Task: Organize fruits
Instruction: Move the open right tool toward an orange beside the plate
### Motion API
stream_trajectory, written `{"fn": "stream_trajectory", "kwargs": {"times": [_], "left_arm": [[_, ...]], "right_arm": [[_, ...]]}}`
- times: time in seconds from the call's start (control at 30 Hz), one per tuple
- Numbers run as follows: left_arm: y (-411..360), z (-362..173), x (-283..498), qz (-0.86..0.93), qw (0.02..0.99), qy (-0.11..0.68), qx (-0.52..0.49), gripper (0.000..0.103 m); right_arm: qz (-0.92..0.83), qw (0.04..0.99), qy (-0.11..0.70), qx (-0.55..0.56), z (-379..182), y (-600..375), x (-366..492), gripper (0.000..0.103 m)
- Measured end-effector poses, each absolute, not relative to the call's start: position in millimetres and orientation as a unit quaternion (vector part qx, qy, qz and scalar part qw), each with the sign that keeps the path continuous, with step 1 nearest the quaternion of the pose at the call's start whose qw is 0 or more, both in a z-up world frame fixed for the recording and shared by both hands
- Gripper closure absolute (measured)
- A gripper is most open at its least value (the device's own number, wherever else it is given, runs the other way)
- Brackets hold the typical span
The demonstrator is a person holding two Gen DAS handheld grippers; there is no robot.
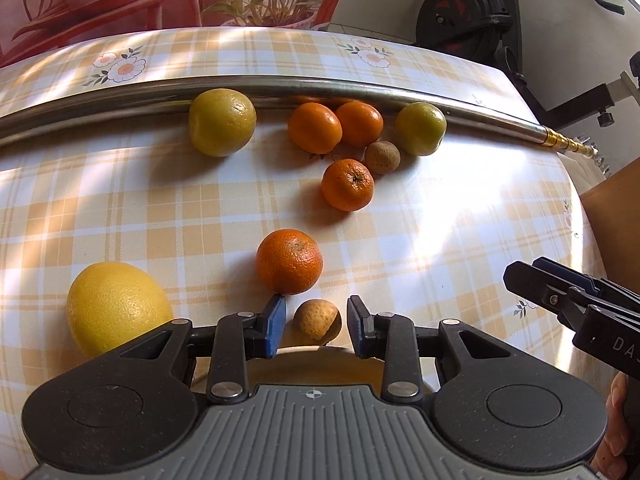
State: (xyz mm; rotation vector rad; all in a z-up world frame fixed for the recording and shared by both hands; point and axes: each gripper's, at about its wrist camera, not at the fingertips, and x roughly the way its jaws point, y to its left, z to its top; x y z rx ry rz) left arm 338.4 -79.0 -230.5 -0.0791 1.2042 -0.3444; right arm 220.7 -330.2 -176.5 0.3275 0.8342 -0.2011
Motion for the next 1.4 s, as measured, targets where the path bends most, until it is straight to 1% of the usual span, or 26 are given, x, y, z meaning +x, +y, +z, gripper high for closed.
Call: {"fn": "stream_trajectory", "kwargs": {"times": [0.03, 0.23, 0.5, 0.77, 0.93, 1.27, 1.4], "left_arm": [[-81, -231, 337, -0.162, 0.811, 0.561, -0.031, 0.075], [-80, -222, 325, -0.173, 0.826, 0.536, -0.016, 0.075], [-67, -186, 305, -0.174, 0.858, 0.482, -0.021, 0.075], [-28, -159, 268, -0.160, 0.884, 0.438, -0.029, 0.075], [3, -156, 240, -0.116, 0.903, 0.414, -0.023, 0.075], [47, -163, 212, -0.095, 0.912, 0.394, -0.065, 0.075], [57, -165, 208, -0.090, 0.917, 0.380, -0.078, 0.075]], "right_arm": [[-0.097, 0.896, 0.403, 0.158, -176, -330, 220, 0.053], [-0.099, 0.896, 0.402, 0.159, -176, -331, 216, 0.053], [-0.089, 0.895, 0.404, 0.167, -175, -325, 211, 0.053], [-0.078, 0.895, 0.414, 0.146, -172, -304, 207, 0.053], [-0.069, 0.892, 0.428, 0.128, -173, -287, 206, 0.053], [-0.040, 0.904, 0.421, 0.071, -160, -247, 213, 0.053], [-0.030, 0.898, 0.431, 0.080, -159, -234, 228, 0.054]]}}
